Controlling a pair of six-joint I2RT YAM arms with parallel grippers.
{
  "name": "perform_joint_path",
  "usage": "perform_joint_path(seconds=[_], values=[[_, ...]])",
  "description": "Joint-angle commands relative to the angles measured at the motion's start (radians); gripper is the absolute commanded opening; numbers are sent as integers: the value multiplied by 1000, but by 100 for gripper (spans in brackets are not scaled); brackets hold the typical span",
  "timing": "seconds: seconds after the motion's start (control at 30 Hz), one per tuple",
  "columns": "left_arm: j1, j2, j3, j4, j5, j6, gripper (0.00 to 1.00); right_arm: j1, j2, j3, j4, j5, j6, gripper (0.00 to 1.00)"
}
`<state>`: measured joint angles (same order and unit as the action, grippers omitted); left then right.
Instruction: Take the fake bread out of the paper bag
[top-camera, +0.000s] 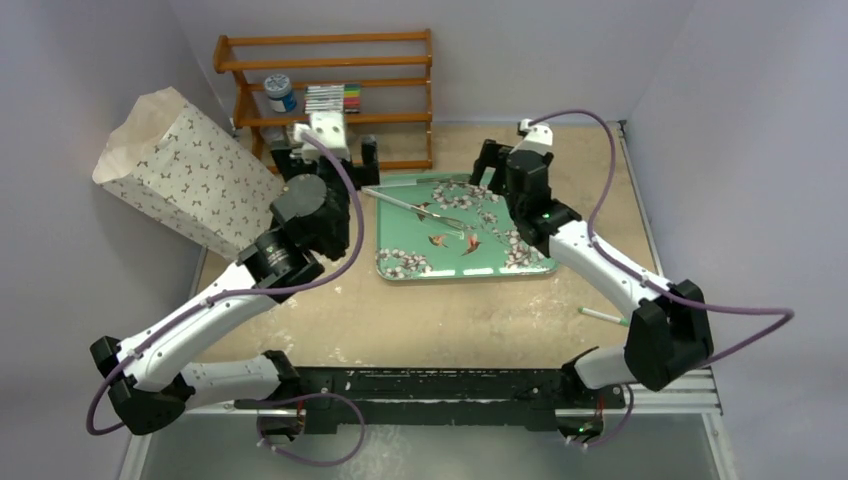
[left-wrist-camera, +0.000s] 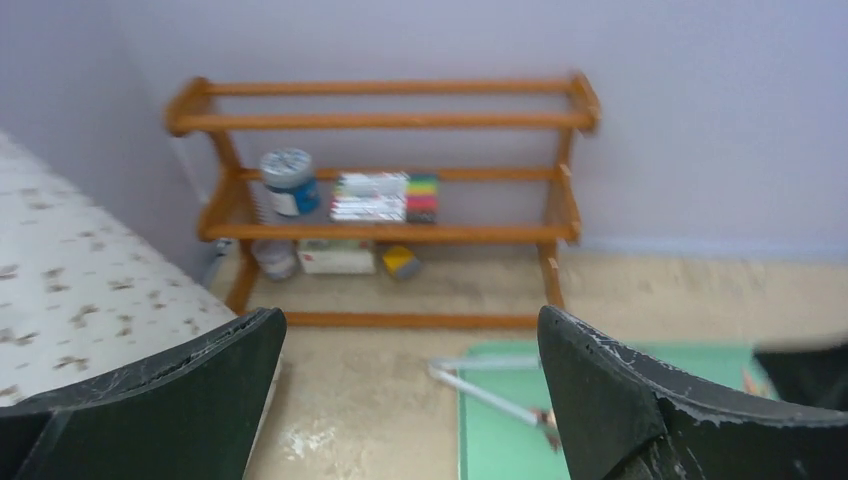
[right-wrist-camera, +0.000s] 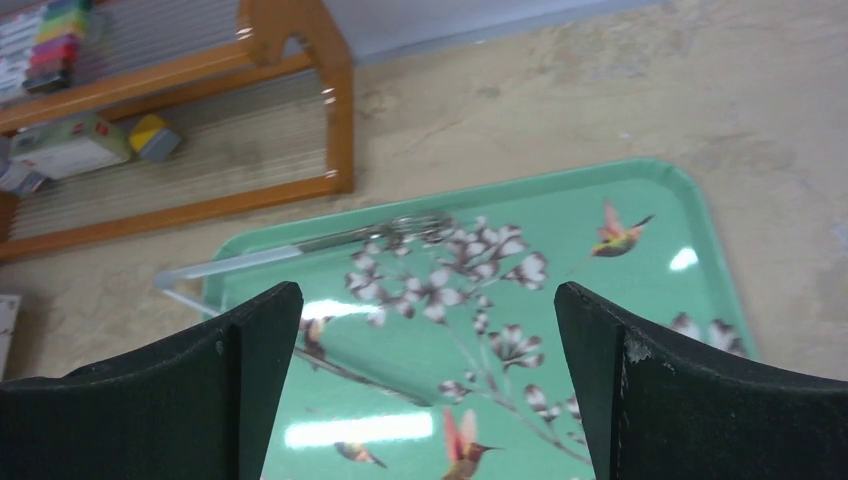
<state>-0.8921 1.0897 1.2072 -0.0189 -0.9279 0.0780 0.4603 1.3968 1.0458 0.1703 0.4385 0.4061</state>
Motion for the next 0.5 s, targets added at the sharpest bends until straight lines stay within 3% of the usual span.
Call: perform_joint_path(seconds=[0.0, 0.07, 0.13, 0.2, 0.23, 0.33, 0.47], values=[[3, 48, 159, 218, -382, 137, 100, 54, 59, 91, 22, 26, 77, 100], [51, 108, 247, 297, -546, 219, 100, 81, 116, 148, 24, 8, 77, 99], [144, 172, 375, 186, -630, 153, 100, 114, 173, 199, 31, 21, 53, 99], [227, 205, 500, -21, -639, -13, 100, 138, 231, 251, 19, 25, 48, 99], [259, 207, 527, -50, -641, -46, 100, 150, 253, 273, 16, 23, 48, 99], [335, 205, 576, 20, -657, 18, 100, 184, 304, 304, 29, 14, 47, 100], [381, 240, 670, -16, -734, 29, 100, 228, 338, 313, 53, 8, 19, 100]])
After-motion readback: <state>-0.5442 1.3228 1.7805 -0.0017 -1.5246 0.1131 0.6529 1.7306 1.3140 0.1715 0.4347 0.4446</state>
